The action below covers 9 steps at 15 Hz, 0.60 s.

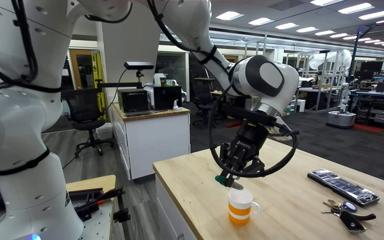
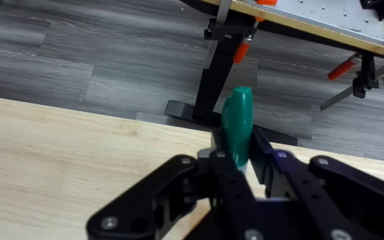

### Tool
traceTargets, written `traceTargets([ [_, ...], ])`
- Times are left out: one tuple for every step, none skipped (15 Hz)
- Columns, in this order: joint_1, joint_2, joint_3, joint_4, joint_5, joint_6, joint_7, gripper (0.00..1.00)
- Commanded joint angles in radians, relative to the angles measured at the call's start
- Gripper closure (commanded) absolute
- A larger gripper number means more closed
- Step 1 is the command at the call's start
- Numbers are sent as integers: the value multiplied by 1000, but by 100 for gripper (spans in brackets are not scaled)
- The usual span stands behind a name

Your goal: Put the marker in the cup

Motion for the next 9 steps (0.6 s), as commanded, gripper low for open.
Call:
traceTargets([
  [-5, 83, 14, 125, -27, -83, -29, 95],
  [-5, 103, 16, 149, -29, -96, -37, 95],
  [-6, 122, 18, 172, -32, -111, -43, 95],
  [-6, 141, 19, 196, -35, -127, -48, 95],
  [-5, 159, 21, 218, -39, -148, -56, 95],
  [-5, 176, 22, 240, -45, -169, -60, 95],
  [-4, 194, 24, 261, -49, -190, -66, 95],
  [-4, 210, 26, 281, -54, -209, -71, 95],
  [-4, 226, 29, 302, -58, -226, -78, 95],
])
